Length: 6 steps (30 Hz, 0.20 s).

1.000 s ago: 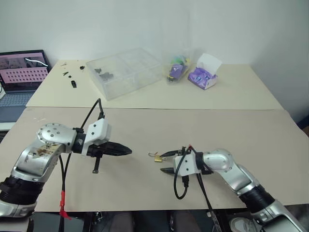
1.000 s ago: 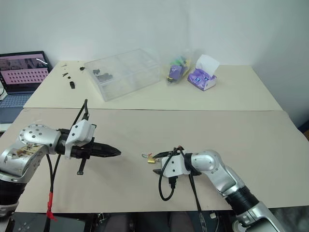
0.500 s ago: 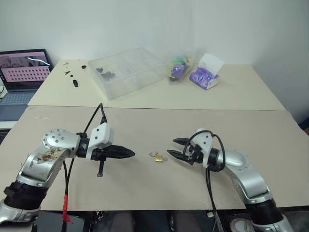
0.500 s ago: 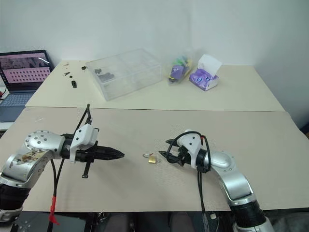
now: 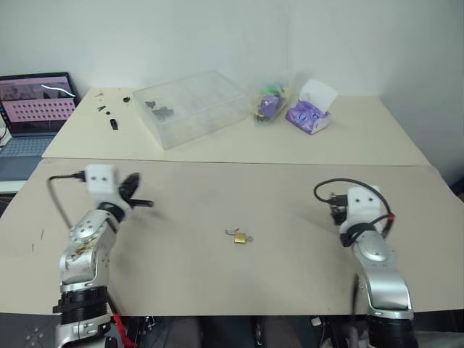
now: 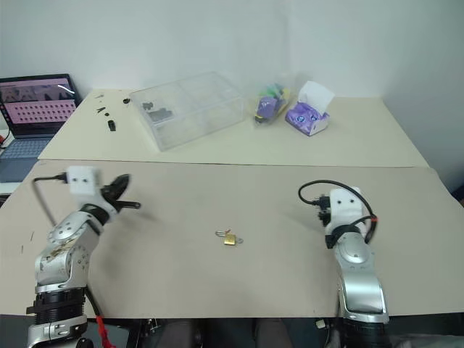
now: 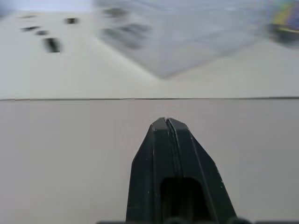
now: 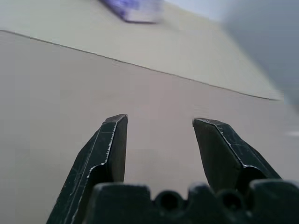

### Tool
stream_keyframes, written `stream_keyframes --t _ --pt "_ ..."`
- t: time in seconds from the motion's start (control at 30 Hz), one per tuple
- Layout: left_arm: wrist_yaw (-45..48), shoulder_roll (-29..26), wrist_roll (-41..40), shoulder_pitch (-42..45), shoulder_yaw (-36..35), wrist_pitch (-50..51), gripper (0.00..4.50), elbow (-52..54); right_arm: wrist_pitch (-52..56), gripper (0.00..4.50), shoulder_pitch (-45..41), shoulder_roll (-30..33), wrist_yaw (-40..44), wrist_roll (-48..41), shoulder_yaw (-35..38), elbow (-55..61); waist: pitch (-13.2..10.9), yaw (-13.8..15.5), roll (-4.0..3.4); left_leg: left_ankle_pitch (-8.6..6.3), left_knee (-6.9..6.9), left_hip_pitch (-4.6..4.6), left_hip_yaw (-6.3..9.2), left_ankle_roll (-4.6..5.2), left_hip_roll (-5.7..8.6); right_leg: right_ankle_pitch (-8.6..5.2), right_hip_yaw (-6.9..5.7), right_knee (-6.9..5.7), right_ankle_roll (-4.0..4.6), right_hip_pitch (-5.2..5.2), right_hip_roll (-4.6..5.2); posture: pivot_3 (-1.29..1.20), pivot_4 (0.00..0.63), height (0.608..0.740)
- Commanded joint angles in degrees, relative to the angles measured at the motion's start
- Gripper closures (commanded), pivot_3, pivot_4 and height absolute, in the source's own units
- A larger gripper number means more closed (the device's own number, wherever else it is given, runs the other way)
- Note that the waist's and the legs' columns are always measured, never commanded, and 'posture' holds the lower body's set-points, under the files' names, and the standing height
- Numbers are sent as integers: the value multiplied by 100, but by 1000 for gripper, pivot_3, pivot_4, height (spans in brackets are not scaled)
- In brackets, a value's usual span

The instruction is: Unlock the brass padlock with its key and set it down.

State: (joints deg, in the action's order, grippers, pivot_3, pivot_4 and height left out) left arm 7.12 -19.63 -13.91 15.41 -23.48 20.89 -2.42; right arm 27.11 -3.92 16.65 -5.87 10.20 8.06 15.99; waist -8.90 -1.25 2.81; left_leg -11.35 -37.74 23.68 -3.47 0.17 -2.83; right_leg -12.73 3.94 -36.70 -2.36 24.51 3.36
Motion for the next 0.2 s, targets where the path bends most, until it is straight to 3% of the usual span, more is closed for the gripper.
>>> stream_keyframes --t 0.03,0.2 --pt "-658 29 198 231 -392 -789 4500 -943 -409 1802 -145 -13 -284 141 172 -416 0 -8 1 0 0 0 1 0 0 1 -1 1 -5 -1 -1 0 150 740" --pt "-479 -170 128 568 -410 -1354 4500 -1810 -900 1802 -136 135 -15 -32 204 -928 -1 17 1 0 -1 -1 1 0 1 -2 -2 12 -12 -11 0 0 150 740"
